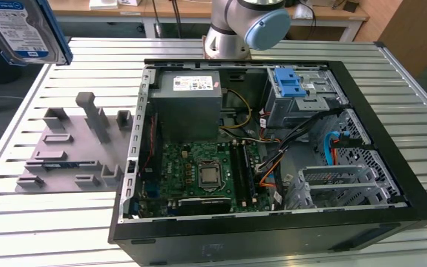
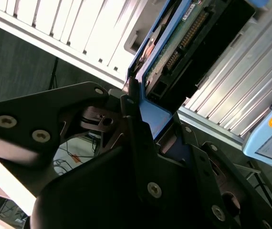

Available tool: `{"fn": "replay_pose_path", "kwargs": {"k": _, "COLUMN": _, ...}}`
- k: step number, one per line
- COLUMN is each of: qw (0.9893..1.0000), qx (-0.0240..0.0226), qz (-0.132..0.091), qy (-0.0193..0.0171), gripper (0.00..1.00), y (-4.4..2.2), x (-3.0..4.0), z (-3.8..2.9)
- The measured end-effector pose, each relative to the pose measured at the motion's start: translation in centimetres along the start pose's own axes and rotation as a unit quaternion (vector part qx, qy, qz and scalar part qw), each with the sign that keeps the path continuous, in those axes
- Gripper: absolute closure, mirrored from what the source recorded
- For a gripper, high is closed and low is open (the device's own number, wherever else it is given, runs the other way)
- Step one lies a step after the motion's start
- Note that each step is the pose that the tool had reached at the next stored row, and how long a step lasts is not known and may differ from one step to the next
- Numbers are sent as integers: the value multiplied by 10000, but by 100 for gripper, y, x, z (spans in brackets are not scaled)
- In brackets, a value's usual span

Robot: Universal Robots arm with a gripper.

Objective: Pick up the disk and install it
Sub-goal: 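Pick up the disk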

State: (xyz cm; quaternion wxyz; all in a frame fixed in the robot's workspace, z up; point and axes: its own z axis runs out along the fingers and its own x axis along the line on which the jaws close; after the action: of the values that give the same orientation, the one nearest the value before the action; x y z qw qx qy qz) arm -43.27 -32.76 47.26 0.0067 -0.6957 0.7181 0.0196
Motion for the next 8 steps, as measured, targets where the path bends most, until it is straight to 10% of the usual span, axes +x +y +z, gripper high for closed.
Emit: {"fn": "replay_pose_path", "kwargs": {"k": 8, "qw": 10000, "qx": 0, "qz": -1, "qy": -4, "gripper": 64, "y": 1, "x": 11, "z": -91}}
